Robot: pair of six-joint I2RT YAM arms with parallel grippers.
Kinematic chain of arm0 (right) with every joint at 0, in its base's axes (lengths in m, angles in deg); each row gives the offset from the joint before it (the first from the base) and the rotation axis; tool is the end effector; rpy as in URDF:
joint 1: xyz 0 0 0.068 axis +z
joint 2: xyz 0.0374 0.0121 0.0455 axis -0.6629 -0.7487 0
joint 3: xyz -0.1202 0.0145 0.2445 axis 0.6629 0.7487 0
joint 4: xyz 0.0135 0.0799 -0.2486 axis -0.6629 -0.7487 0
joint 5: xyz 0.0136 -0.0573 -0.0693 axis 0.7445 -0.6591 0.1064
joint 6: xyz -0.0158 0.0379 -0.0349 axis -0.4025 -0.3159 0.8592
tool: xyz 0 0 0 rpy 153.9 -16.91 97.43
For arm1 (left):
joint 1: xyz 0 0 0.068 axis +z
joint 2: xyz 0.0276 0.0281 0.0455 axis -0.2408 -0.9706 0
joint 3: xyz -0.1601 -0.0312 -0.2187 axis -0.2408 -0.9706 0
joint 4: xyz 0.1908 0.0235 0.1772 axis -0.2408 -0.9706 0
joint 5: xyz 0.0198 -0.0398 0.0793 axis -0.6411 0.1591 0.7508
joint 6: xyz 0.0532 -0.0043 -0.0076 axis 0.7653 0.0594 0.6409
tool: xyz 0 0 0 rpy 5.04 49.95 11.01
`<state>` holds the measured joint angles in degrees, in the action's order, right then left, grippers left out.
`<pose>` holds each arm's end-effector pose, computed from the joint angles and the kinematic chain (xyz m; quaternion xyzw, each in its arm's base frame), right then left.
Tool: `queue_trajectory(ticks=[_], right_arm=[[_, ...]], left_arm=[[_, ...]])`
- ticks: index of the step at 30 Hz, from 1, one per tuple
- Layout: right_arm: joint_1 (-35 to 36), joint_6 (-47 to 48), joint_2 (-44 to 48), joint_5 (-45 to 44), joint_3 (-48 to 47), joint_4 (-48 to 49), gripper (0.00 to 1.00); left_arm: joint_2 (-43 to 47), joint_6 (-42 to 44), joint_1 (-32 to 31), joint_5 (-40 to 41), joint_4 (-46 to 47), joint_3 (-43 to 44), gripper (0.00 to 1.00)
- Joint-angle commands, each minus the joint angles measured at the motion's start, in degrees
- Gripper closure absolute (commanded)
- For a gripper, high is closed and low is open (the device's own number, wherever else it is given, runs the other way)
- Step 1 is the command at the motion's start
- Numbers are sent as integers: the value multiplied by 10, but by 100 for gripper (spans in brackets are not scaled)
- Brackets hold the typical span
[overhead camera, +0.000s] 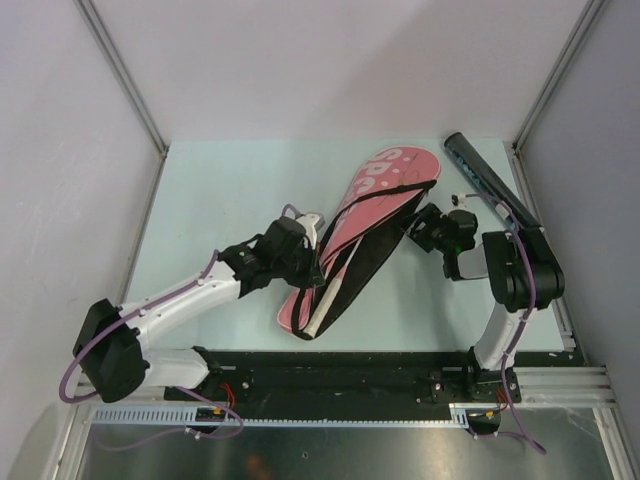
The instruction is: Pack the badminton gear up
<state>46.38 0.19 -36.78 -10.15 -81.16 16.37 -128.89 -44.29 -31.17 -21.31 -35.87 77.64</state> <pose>0.3265 0.0399 0.1191 0.2021 0.8023 0.3660 0.4260 0.1870 -0.1941 0.2585 0.1608 0.9108 -0.2713 0.2665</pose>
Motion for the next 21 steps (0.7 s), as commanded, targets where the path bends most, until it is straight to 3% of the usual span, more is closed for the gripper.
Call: queue_trajectory(ticks=[1,4,6,10,12,13,16,18,21], right_arm=[[41,5,-44,22,-21,1,30],[79,-1,-41,12,-26,15,42],[93,-4,-26,6,-25,15,63],[124,15,110,-21,-30,-35,99],[131,35,164,-36,-77,-101,100],[136,62,206,-50,-98,-182,100],[142,101,238,-81,-176,-313,100],[141,118,233,-73,-211,-370,100],[145,138,201,-47,-230,-369,100]], left_arm=[[40,-13,-2,-20,31,5,100],[45,-17,-2,-10,31,-1,100],[44,-19,-2,5,31,-5,100],[44,-30,-2,42,31,-30,100],[46,-45,-2,64,31,-40,100],[47,-52,-2,67,33,-51,100],[74,-67,-3,63,37,-69,100],[96,-74,-4,42,38,-76,100],[134,-83,-7,19,38,-76,100]])
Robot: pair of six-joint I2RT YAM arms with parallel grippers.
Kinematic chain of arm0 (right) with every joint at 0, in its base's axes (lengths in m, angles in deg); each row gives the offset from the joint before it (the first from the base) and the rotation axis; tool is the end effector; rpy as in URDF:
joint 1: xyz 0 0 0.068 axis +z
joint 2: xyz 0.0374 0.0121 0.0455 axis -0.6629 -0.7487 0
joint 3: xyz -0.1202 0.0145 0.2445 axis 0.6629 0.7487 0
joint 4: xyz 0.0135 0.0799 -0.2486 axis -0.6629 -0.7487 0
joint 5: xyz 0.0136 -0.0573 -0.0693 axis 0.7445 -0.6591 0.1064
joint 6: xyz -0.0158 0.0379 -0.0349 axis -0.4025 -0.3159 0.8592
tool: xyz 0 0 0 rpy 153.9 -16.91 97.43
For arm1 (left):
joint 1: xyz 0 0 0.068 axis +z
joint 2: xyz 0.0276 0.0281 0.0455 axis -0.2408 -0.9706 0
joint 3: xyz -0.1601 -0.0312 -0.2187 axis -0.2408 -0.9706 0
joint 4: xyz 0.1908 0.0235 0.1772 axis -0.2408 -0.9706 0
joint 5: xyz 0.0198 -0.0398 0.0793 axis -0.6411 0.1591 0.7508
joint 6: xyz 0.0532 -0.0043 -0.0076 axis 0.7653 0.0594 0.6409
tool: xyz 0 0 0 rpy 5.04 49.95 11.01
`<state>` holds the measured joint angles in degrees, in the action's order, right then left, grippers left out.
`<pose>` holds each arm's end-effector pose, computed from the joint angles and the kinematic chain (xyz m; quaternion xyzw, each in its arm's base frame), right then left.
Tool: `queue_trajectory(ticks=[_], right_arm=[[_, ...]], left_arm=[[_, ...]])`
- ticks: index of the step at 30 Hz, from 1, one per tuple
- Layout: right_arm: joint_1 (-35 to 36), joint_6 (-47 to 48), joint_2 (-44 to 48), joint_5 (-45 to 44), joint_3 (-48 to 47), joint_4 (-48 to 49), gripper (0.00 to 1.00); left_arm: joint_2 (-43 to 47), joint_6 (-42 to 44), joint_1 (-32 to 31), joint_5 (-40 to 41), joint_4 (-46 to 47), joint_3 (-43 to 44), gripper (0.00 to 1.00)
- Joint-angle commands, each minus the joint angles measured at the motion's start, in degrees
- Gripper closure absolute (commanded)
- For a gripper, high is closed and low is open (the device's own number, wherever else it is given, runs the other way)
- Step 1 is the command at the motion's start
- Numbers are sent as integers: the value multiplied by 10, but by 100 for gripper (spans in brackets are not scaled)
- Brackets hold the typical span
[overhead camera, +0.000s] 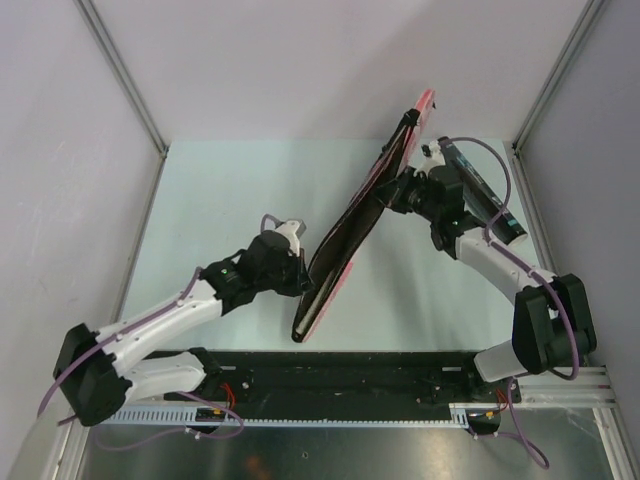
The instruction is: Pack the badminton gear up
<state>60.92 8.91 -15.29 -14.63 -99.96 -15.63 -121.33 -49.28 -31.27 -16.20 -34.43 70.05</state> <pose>0.3144 0.1207 0.2821 0.0435 0.7884 0.3833 0.4792 0.1674 -0.1705 0.2477 0.1050 0.9156 -0.2584 0.2896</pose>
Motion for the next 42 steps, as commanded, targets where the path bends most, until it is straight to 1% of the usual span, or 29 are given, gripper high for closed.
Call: queue_trajectory(ticks=[1,5,7,9,16,17,18,19,20,21,22,23,24,25,26,28,29,30,32,35,36,38,40,42], right_arm=[[0,53,-24,4,-44,-44,100],[10,78,-65,10,-45,0,100],[15,88,-98,17,-66,-5,100],[25,108,-117,11,-79,-33,100],[32,107,-93,17,-87,-32,100],[30,104,-92,21,-88,-29,100],[29,97,-91,30,-88,-28,100],[28,84,-89,32,-88,-26,100],[29,72,-89,30,-88,-29,100],[31,57,-89,24,-87,-29,100],[34,17,-91,24,-87,-29,100],[35,-1,-91,25,-87,-22,100],[38,-16,-91,22,-86,-17,100],[46,-38,-88,21,-86,-8,100],[49,-46,-85,7,-86,-8,100],[54,-64,-81,-8,-86,-11,100],[53,-88,-77,-24,-86,-15,100],[51,-103,-76,-35,-87,-23,100],[49,-148,-74,-47,-87,-35,100],[50,-196,-75,-58,-86,-49,100],[54,-224,-72,-63,-86,-53,100],[58,-239,-70,-72,-84,-56,100],[66,-255,-62,-85,-82,-64,100],[73,-259,-53,-106,-80,-70,100]], left_arm=[[67,-40,-7,-35,23,-3,100],[47,-53,-8,-42,28,-11,100],[30,-53,-8,-36,34,-14,100],[22,-51,-8,-24,36,-16,100],[59,-58,-10,-57,49,-31,100],[67,-57,-10,-57,48,-32,97],[80,-53,-10,-53,49,-34,82],[84,-48,-10,-47,50,-33,74],[84,-41,-9,-37,48,-30,68],[75,-20,-8,-33,48,-14,59],[64,-8,-8,-34,50,-4,53],[53,4,-7,-37,49,8,48],[27,28,-6,-36,49,35,40],[13,40,-6,-33,50,49,38],[0,64,-6,-19,51,77,33],[-45,96,-6,-16,57,107,19],[-61,129,-6,-17,60,140,0],[-95,144,-7,-27,59,156,0],[-121,160,-7,-31,60,186,0],[-168,186,-18,14,61,209,0],[-175,191,-25,52,61,212,0],[-195,199,-27,73,62,218,0],[-205,201,-29,110,61,221,2],[-217,202,-30,132,61,224,11]])
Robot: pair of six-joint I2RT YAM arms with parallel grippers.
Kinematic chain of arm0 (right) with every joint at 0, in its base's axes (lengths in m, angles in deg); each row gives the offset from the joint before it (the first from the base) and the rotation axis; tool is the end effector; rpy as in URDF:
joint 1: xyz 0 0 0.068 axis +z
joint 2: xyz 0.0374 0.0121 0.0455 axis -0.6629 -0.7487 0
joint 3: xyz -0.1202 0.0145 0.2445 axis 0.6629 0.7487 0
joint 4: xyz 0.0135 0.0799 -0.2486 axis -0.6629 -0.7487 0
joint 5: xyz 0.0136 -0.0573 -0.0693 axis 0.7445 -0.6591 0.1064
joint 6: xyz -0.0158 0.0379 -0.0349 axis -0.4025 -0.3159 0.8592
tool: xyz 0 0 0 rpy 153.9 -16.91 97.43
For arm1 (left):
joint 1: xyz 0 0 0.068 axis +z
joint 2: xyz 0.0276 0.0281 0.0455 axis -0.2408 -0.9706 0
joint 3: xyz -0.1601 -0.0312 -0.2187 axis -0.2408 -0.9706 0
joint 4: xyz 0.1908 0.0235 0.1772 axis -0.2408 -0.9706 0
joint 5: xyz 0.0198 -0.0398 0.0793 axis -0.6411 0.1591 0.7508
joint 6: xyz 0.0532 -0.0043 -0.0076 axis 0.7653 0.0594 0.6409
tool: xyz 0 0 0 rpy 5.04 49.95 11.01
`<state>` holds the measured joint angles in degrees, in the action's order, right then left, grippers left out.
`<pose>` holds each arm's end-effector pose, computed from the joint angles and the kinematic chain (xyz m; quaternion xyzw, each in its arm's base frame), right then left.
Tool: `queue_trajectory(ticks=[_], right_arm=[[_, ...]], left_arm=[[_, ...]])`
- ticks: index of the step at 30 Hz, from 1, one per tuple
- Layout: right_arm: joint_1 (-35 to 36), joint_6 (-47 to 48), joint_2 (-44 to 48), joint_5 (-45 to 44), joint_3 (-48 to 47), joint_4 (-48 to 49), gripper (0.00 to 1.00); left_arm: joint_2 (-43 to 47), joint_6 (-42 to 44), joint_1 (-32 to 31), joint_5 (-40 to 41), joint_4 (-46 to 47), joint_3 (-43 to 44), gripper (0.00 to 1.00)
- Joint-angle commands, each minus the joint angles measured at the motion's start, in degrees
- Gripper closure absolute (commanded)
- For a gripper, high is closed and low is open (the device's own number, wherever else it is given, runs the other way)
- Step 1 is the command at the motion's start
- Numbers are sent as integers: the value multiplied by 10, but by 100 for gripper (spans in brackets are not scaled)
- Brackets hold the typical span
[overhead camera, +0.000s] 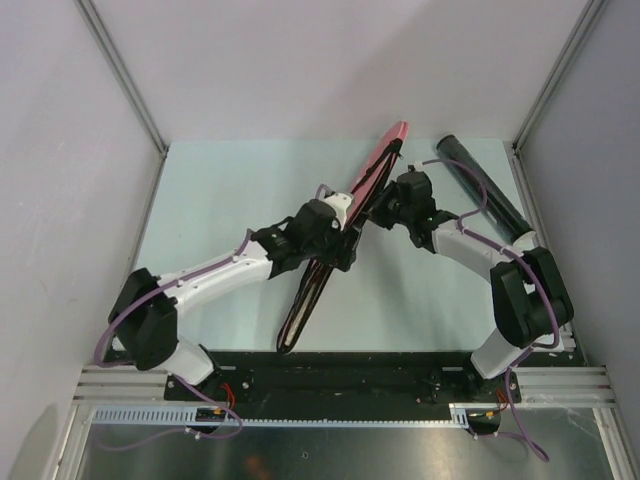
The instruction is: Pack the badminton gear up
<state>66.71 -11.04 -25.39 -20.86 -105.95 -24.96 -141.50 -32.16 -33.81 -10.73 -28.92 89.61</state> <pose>0.3317 0.1623 0.2424 0.1992 0.8331 0.3908 0.3368 0.2264 -0.2461 0.2752 0.2361 0.8727 -0.2031 0.3761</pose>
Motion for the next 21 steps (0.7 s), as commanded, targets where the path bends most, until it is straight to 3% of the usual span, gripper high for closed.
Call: queue_trajectory(ticks=[1,2,4,5,7,8,9,12,16,19,21], right_arm=[[18,-66,57,-51,-16,24,100],[19,-66,61,-51,-12,30,99],[18,-48,72,-41,-3,41,83],[15,-32,77,-27,-1,43,70],[1,10,89,-9,4,38,58],[-7,67,102,15,7,38,50],[-17,97,107,30,7,33,41],[-65,230,126,111,7,8,30],[-152,305,141,197,12,0,28],[-201,306,125,260,12,65,31],[-217,305,103,275,11,119,39]], left_arm=[[-21,30,-5,93,6,31,16],[-27,28,-5,99,4,34,29],[-29,25,-5,115,2,33,43],[-29,24,-5,128,1,34,58],[-27,27,-5,130,-3,31,76],[-20,26,-5,124,-5,27,89],[-16,26,-5,119,-5,24,95],[0,22,-5,96,-9,12,100],[21,15,-5,42,-11,-5,100],[36,12,-6,4,-11,-19,100],[45,11,-6,-12,-12,-29,100]])
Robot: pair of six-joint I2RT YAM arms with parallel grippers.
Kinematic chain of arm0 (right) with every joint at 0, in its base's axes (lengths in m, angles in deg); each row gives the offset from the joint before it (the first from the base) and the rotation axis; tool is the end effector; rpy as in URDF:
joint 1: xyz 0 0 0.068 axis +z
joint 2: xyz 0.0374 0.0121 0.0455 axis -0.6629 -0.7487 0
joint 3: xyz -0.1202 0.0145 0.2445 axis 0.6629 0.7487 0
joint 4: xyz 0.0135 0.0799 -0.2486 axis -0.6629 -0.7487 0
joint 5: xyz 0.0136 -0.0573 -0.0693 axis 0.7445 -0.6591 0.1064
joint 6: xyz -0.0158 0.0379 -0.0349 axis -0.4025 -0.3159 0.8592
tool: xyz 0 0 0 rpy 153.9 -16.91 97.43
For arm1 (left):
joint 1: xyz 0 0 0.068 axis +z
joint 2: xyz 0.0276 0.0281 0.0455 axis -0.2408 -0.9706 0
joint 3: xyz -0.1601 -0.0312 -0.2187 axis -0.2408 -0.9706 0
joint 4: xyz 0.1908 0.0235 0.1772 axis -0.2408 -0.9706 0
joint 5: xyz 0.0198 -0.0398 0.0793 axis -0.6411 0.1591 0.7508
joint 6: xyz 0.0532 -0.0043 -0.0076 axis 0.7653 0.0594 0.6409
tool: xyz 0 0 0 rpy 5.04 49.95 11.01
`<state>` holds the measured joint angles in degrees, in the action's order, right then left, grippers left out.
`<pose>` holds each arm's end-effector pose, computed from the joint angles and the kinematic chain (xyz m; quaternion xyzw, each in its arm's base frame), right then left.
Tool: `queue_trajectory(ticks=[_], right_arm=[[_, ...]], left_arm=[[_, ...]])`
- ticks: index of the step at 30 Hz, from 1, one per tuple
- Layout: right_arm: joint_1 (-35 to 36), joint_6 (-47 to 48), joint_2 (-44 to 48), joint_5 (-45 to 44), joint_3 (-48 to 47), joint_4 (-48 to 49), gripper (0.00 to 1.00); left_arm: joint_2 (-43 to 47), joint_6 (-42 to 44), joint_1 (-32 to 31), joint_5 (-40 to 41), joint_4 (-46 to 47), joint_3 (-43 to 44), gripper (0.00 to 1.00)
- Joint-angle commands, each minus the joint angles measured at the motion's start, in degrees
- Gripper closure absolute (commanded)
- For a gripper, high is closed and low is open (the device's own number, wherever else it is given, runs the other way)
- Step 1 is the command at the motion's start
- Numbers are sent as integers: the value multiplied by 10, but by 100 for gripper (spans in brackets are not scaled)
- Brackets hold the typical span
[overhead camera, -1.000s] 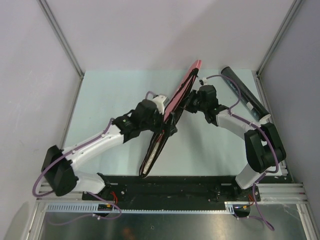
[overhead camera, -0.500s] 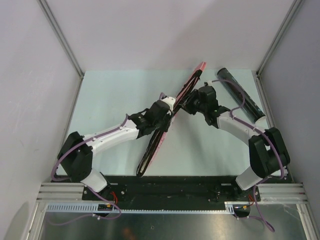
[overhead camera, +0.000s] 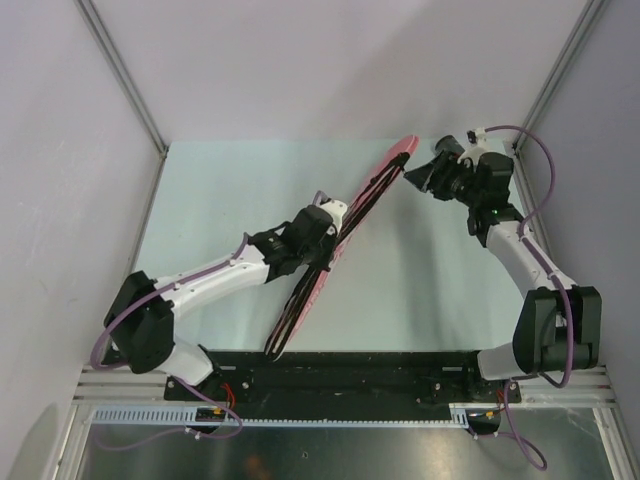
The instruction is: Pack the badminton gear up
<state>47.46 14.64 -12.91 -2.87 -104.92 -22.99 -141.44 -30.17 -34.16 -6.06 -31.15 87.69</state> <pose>0.3262 0.0503 0.3129 0.0333 0.7829 0.3698 0.4993 0.2225 -0.2405 0.2614 0.2432 0.8844 -0.1481 0.3699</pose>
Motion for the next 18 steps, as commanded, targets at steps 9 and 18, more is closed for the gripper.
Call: queue_trajectory(ticks=[9,18], right_arm=[[-54,84,-93,195,1,171,48],[-55,112,-139,220,-7,194,50]], left_arm=[[60,-11,-2,-74,7,-20,100],[54,-5,-2,-95,5,-18,100]])
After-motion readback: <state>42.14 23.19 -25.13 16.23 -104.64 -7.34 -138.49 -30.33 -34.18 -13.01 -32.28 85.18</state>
